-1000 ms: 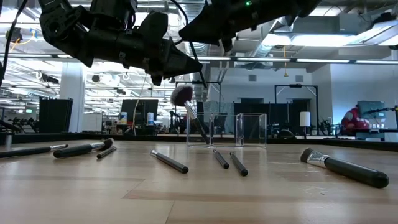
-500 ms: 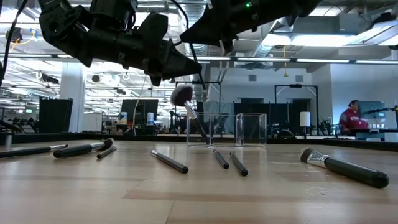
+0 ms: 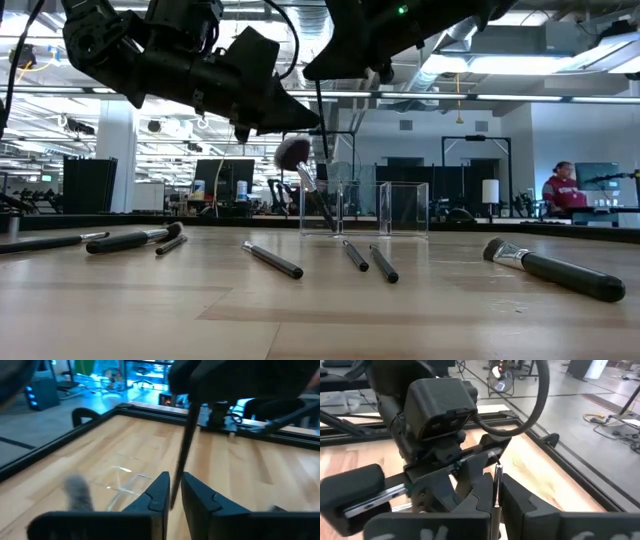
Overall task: Put items in baskets/containers
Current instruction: Put the liner brush into the middle section of the transparent organizer, then put the foundation brush into the right section of the transparent organizer, then put the eyeshadow brush into the left section of the transparent organizer
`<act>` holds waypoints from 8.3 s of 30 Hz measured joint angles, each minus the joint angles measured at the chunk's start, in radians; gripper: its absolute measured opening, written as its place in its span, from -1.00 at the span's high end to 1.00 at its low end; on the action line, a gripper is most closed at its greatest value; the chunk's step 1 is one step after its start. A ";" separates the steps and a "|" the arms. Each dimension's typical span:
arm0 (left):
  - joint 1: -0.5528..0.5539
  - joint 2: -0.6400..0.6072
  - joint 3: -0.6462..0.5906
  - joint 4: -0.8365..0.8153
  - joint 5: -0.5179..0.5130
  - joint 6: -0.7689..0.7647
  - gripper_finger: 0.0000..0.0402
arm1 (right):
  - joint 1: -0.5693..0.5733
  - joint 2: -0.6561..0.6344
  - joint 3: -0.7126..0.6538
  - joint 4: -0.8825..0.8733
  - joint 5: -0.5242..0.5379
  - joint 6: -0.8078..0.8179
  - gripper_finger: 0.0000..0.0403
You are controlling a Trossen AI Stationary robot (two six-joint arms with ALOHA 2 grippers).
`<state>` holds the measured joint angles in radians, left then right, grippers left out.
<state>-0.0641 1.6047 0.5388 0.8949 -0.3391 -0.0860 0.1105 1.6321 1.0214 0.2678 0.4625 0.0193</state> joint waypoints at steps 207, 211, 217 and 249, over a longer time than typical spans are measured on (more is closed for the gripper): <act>-0.284 -0.414 -0.135 -1.372 0.022 -0.973 0.54 | 0.099 -0.205 -0.264 0.048 0.166 0.156 0.46; -0.284 -0.370 -0.133 -1.322 0.016 -0.974 0.54 | 0.099 -0.206 -0.264 0.052 0.166 0.156 0.46; -0.284 -0.372 -0.133 -1.301 0.015 -0.974 0.54 | 0.099 -0.205 -0.264 0.055 0.165 0.156 0.46; -0.460 -0.161 -0.133 -1.054 -0.203 -0.997 0.77 | 0.096 -0.205 -0.264 0.051 0.161 0.156 0.46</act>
<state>-0.5240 1.4441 0.4055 -0.1594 -0.5419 -1.0833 0.2070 1.4269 0.7578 0.3191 0.6239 0.1749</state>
